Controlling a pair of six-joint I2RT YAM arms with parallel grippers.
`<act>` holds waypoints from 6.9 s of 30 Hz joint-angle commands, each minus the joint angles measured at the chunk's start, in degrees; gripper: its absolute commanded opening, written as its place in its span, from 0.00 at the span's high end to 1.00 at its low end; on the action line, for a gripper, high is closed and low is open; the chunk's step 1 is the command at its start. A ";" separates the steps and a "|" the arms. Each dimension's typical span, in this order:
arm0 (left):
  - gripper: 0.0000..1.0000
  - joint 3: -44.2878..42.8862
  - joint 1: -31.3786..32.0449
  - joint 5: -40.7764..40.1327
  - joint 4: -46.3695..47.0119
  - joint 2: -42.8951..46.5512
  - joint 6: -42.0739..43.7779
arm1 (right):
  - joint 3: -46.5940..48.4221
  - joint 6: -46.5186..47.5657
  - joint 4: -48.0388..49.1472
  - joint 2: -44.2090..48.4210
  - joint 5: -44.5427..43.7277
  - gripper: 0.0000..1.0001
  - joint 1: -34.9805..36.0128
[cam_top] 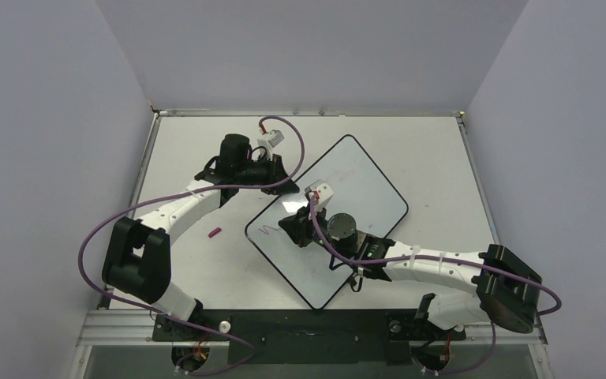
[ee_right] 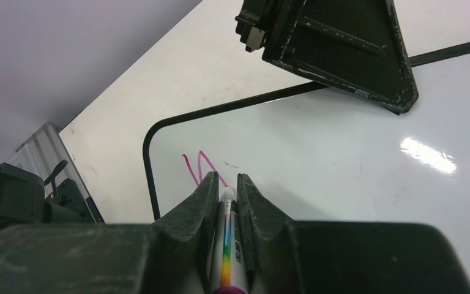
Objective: Write a sentence on the whiteboard
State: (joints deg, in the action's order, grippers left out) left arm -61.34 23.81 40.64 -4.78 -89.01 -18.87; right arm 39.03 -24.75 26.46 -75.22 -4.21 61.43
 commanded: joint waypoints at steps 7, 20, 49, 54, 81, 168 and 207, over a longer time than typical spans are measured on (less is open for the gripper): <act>1.00 1.09 0.27 -4.25 0.54 1.99 4.47 | 0.39 0.48 -1.95 0.02 -2.94 1.00 -0.57; 1.00 1.15 0.27 -4.34 0.51 2.26 4.59 | 6.45 1.63 -3.10 -3.36 -2.65 1.00 -1.85; 1.00 0.95 0.27 -6.18 -0.27 1.84 5.07 | 7.28 2.38 -6.46 2.48 -3.16 1.00 -3.49; 1.00 1.03 0.27 -6.38 -0.20 2.01 5.00 | 4.84 2.19 -6.69 4.65 -3.83 1.00 -4.48; 1.00 0.91 0.28 -6.92 -0.14 1.88 5.09 | 4.35 1.27 -4.70 1.97 -1.61 1.00 -5.72; 1.00 0.87 0.28 -7.24 -0.40 1.96 5.25 | 2.49 -1.50 -5.92 -0.08 0.16 1.00 -7.55; 1.00 0.93 0.27 -7.37 -0.32 2.08 5.20 | 9.95 0.79 -6.64 -1.59 0.86 1.00 -9.44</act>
State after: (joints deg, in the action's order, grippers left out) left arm -60.62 24.29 37.76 -5.23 -87.74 -19.03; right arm 46.15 -24.47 17.43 -75.88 -4.03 52.47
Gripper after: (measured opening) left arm 0.111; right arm 0.097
